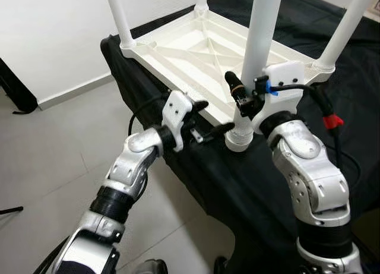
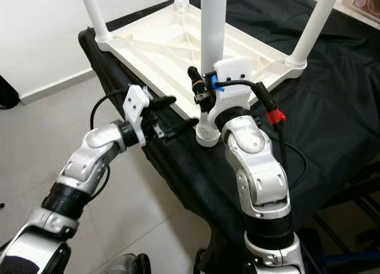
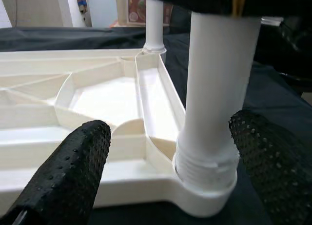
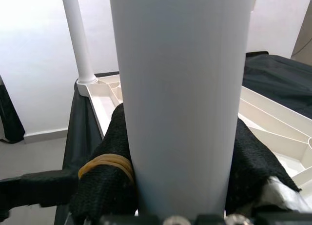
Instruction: Building children table
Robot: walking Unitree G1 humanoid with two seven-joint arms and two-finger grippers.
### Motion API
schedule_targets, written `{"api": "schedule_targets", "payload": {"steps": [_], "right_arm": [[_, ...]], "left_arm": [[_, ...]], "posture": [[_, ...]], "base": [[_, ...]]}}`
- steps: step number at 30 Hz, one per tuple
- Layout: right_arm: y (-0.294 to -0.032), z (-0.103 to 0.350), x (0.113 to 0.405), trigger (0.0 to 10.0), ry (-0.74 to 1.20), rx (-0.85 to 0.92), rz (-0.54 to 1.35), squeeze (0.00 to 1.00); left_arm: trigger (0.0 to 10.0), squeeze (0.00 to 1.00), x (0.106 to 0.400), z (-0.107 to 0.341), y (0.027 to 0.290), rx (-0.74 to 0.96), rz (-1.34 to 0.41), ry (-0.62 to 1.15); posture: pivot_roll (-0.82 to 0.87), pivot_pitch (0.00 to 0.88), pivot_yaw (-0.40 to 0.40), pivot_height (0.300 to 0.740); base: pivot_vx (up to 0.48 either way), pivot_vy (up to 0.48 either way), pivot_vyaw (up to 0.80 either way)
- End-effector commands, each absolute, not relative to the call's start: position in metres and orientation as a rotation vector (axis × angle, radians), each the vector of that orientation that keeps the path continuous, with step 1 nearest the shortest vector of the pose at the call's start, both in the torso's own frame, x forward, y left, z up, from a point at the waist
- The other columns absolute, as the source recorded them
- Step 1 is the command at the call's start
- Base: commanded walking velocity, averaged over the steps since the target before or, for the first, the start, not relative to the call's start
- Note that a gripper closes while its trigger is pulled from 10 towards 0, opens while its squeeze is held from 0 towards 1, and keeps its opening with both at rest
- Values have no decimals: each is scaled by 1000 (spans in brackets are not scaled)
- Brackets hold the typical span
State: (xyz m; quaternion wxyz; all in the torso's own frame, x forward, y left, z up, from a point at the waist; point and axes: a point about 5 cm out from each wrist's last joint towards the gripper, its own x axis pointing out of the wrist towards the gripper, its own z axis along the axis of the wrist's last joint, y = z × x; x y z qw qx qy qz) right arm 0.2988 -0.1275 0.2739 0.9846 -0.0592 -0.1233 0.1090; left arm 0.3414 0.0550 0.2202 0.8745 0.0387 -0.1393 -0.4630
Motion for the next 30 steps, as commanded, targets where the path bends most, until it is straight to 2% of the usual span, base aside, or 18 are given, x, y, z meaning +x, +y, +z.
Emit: {"api": "schedule_targets", "payload": {"steps": [1, 3, 10, 18, 19, 30], "right_arm": [[-129, 260, 301, 10000, -169, -111, 201, 0], [-129, 260, 301, 10000, -169, -111, 201, 0], [-136, 261, 300, 10000, -165, -85, 155, 0], [-139, 261, 299, 10000, -166, -62, 135, 0], [-139, 261, 299, 10000, -168, -57, 132, 0], [-139, 266, 299, 10000, -186, -38, 125, 0]], "left_arm": [[10000, 0, 340, 221, 44, 51, -1017, -300], [10000, 0, 340, 221, 44, 51, -1017, -300], [10000, 0, 337, 228, 18, 24, -1148, -333], [10000, 0, 346, 225, 20, 46, -1092, -344], [0, 0, 348, 225, 21, 47, -1075, -345], [0, 0, 353, 225, 21, 46, -1029, -373]], "posture": [[-13, 212, 41, 740], [-13, 212, 41, 740], [-28, 216, 59, 740], [-27, 216, 62, 740], [-28, 213, 67, 740], [-37, 208, 74, 740]], "base": [[0, 0, 0], [0, 0, 0], [0, 0, 0], [0, 0, 0], [0, 0, 0], [0, 0, 0]]}}
